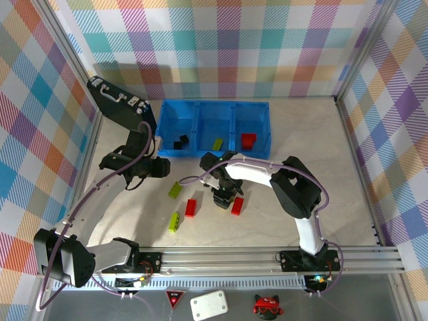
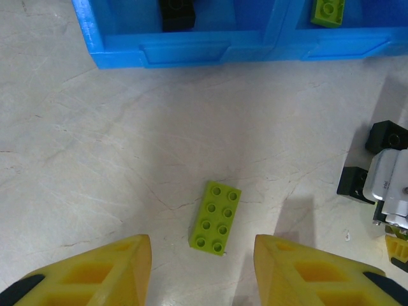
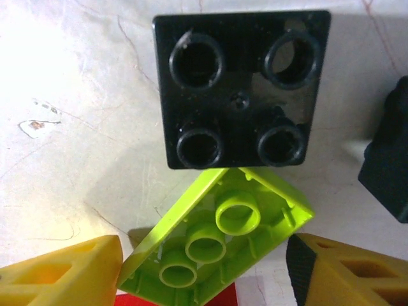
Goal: Sort the legos into containers by color
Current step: Pick up the lego from the center of the table.
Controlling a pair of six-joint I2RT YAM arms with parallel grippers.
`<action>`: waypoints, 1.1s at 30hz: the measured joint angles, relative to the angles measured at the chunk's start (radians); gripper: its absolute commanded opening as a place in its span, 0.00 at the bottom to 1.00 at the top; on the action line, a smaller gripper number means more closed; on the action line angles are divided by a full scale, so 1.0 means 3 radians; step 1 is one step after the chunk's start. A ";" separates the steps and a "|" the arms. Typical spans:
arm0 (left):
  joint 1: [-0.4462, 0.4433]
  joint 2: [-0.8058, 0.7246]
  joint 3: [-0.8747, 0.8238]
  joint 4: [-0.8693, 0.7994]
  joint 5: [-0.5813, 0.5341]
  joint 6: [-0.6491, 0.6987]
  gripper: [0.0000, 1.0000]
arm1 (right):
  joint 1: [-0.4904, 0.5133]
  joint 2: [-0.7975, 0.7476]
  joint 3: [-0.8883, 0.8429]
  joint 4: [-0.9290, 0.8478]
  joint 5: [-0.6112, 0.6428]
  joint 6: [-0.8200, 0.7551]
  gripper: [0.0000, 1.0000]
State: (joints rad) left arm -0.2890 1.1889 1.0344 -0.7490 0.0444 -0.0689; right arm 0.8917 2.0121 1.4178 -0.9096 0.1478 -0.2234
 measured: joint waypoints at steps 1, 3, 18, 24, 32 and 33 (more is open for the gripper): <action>0.0000 0.0000 0.0000 0.0000 0.0000 0.0000 0.46 | 0.0000 0.0013 0.0009 -0.0003 0.0000 0.0008 0.64; 0.0000 0.0000 0.0000 0.0000 0.0000 0.0000 0.46 | 0.0000 0.0029 0.0027 -0.0018 -0.0018 0.0019 0.60; 0.0000 0.0000 0.0000 0.0000 0.0001 0.0001 0.45 | 0.0000 0.0031 0.0069 -0.0104 0.0013 0.0132 0.46; 0.0000 0.0000 0.0000 0.0000 0.0001 0.0001 0.45 | 0.0000 0.0031 0.0123 -0.0128 0.0072 0.0181 0.41; 0.0000 0.0000 -0.0001 0.0000 0.0001 0.0001 0.45 | 0.0000 0.0031 0.0197 -0.0209 0.0150 0.0197 0.35; 0.0000 0.0000 -0.0001 0.0000 0.0003 0.0001 0.45 | 0.0000 0.0031 0.0206 -0.0220 0.0158 0.0197 0.35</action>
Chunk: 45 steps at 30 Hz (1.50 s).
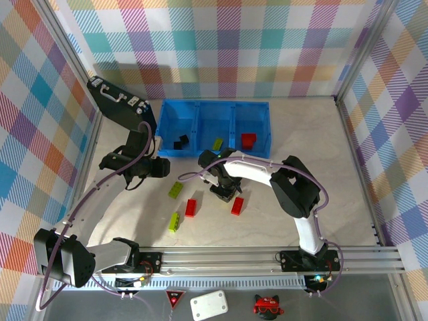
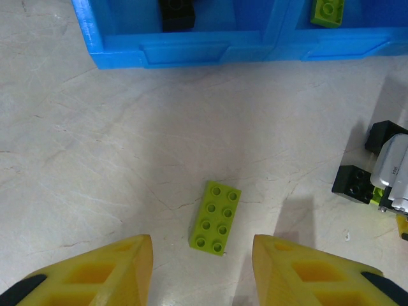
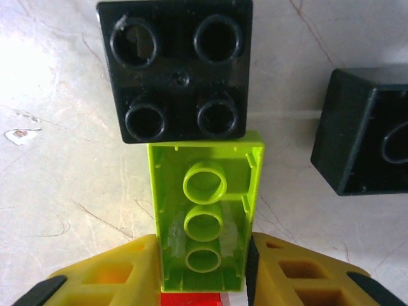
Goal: Sort the legos into containers by color
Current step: Pick up the lego from the center of the table.
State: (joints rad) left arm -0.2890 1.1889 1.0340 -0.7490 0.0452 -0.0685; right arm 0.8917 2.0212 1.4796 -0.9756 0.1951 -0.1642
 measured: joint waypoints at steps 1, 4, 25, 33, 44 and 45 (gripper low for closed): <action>0.0000 -0.0003 0.0000 0.0000 -0.0001 0.0001 0.45 | 0.0000 0.0000 0.0005 -0.0010 0.0006 0.0001 0.34; 0.0000 -0.0019 -0.0001 0.0000 -0.0001 0.0010 0.45 | 0.0000 -0.0001 0.0013 -0.0053 0.0015 0.0011 0.33; 0.0000 -0.0056 -0.0011 0.0000 0.0058 0.0020 0.45 | 0.0000 -0.0056 0.0057 -0.0205 0.0092 0.0064 0.29; 0.0000 -0.0056 -0.0011 0.0001 0.0060 0.0022 0.45 | 0.0000 -0.0247 0.0057 -0.0261 0.0112 0.0078 0.27; 0.0000 -0.0056 -0.0011 0.0001 0.0057 0.0022 0.45 | 0.0000 -0.0403 0.0106 -0.0348 0.0170 0.0122 0.27; 0.0000 -0.0056 -0.0011 0.0001 0.0057 0.0022 0.45 | 0.0000 -0.0409 0.0131 -0.0347 0.0170 0.0127 0.27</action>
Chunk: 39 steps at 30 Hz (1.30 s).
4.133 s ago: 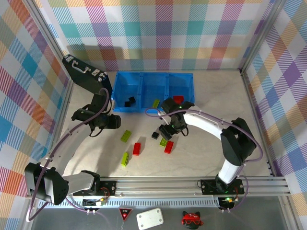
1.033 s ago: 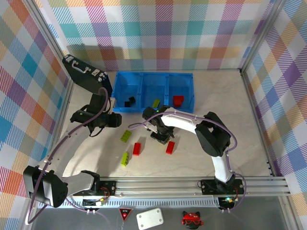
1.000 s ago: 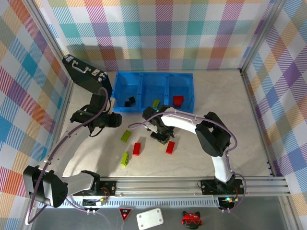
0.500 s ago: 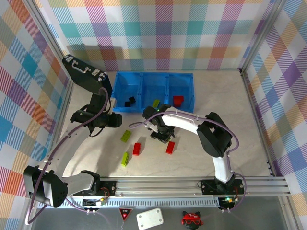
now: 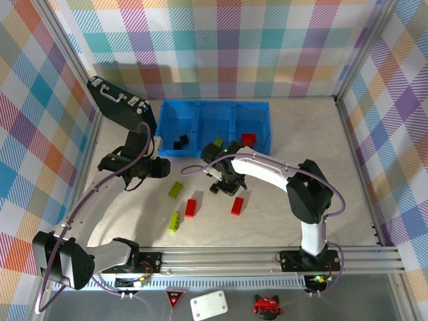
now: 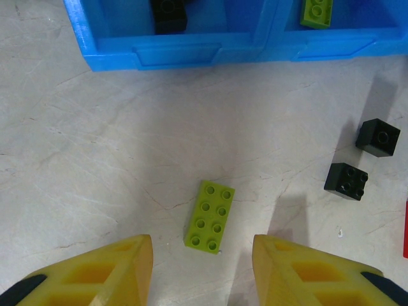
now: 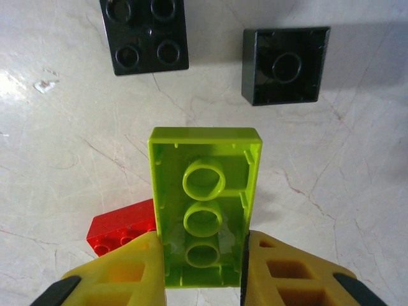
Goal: Sort the legos into containers by color
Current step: Pick up the lego from the center of the table, then place the lego in the container.
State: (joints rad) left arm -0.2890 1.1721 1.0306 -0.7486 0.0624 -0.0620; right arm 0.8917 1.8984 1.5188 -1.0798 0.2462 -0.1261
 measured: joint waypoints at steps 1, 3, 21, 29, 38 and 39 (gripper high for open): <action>0.0000 0.0000 0.0000 0.0000 0.0000 0.0000 0.45 | 0.0000 -0.0008 0.0023 -0.0001 0.0000 0.0006 0.27; 0.0000 0.0000 0.0000 0.0000 0.0000 0.0000 0.45 | 0.0000 -0.0034 0.0080 0.0000 0.0000 0.0025 0.27; 0.0000 -0.0004 0.0000 0.0000 -0.0008 0.0000 0.45 | -0.0374 0.0432 0.1483 -0.0070 0.0135 0.0701 0.29; 0.0000 -0.0004 0.0000 0.0000 -0.0008 0.0000 0.45 | -0.0638 0.1259 0.2468 -0.0224 0.0061 0.1189 0.29; 0.0000 -0.0004 0.0000 0.0000 -0.0009 0.0001 0.45 | -0.0816 0.1826 0.3020 -0.0142 -0.0251 0.1589 0.28; 0.0000 -0.0004 0.0000 0.0000 -0.0009 0.0001 0.45 | -0.0825 0.1881 0.3065 -0.0102 -0.0286 0.1617 0.28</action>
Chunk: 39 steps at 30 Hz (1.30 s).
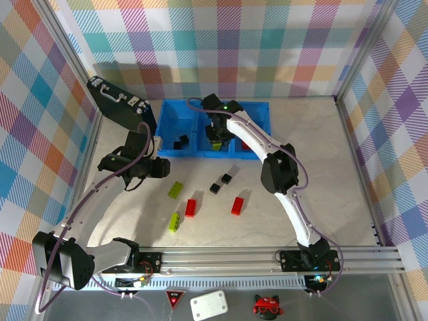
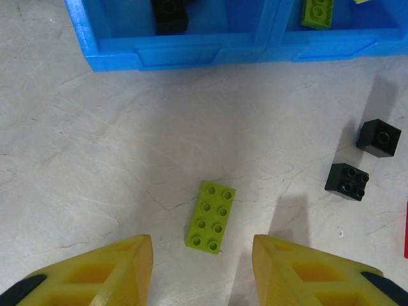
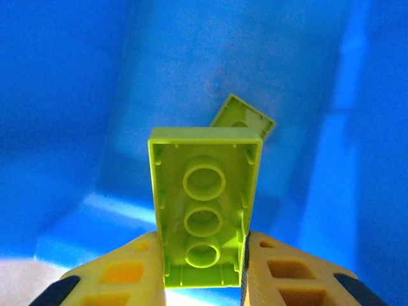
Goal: Sort the legos into containers by color
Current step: Place the lego in the container.
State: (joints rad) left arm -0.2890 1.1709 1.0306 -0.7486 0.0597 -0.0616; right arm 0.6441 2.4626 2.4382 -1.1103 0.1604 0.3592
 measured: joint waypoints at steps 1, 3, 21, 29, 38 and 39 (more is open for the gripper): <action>0.0000 0.0000 0.0000 0.0000 0.0000 0.0000 0.45 | -0.0006 0.0042 0.0023 0.0037 -0.0034 0.0013 0.29; 0.0000 0.0001 0.0000 0.0000 0.0000 0.0000 0.45 | -0.0015 0.0117 0.0039 0.0136 -0.0111 0.0046 0.29; 0.0000 0.0001 0.0000 0.0000 0.0001 0.0000 0.46 | -0.0013 0.0303 0.0126 0.0407 -0.0240 0.0249 0.48; 0.0000 0.0001 -0.0001 0.0001 -0.0001 0.0000 0.46 | 0.0057 0.0117 0.0126 0.0322 -0.0214 0.0247 0.49; 0.0287 0.0036 -0.0045 0.0078 0.0013 -0.0018 0.44 | 0.0239 -0.0216 0.0126 0.0216 -0.0183 0.0247 0.50; 0.0366 0.0047 -0.0045 0.0079 0.0018 -0.0031 0.44 | 0.0256 -0.0240 0.0125 0.0205 -0.0173 0.0247 0.50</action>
State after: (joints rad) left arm -0.1791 1.1851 1.0172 -0.7250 0.0650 -0.0708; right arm 0.7208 2.3905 2.4756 -1.0489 0.1085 0.4332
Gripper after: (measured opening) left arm 0.441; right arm 0.503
